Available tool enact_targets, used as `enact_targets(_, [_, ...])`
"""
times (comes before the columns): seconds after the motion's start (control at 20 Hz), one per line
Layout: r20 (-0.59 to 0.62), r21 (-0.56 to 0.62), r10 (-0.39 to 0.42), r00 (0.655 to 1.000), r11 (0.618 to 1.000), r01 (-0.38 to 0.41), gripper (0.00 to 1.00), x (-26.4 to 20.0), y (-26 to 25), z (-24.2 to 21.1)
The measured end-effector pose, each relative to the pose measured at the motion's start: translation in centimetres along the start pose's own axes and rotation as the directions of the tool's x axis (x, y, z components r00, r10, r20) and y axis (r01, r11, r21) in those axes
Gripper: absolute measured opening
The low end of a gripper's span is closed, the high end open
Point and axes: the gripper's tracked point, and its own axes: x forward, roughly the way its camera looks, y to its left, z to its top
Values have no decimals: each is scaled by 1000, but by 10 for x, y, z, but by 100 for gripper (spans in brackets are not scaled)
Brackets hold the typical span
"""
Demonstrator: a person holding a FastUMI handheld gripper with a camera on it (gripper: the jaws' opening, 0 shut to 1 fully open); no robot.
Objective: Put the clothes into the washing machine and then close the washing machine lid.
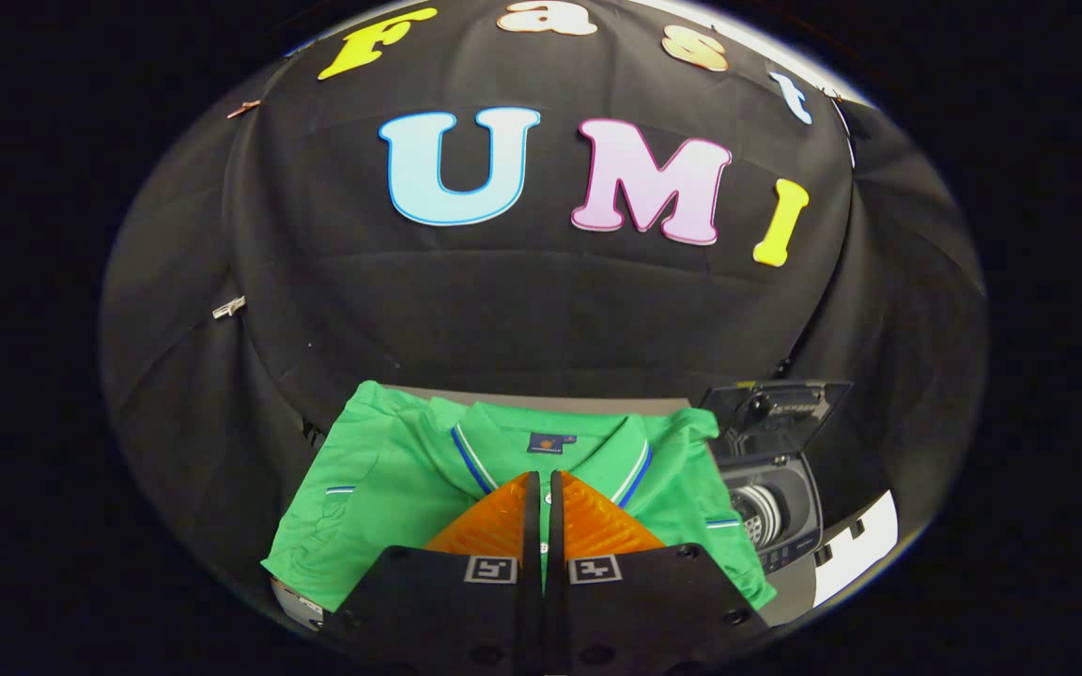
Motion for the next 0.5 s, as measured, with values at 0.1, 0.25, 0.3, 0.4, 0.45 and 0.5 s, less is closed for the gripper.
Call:
enact_targets(0.1, [-8,15,23,1000,1000,-23,5,6,2,-7])
enact_targets(0.25, [-38,-9,35,999,999,-35,6,13,4,-26])
enact_targets(0.3, [-55,-51,-7,998,999,4,9,16,-6,-28])
enact_targets(0.4, [-70,-97,-70,995,993,63,54,19,-16,-38])
enact_targets(0.45, [-70,-93,-51,996,995,44,76,24,-11,-38])
enact_targets(0.5, [-77,-85,-21,997,996,14,99,26,-4,-40])
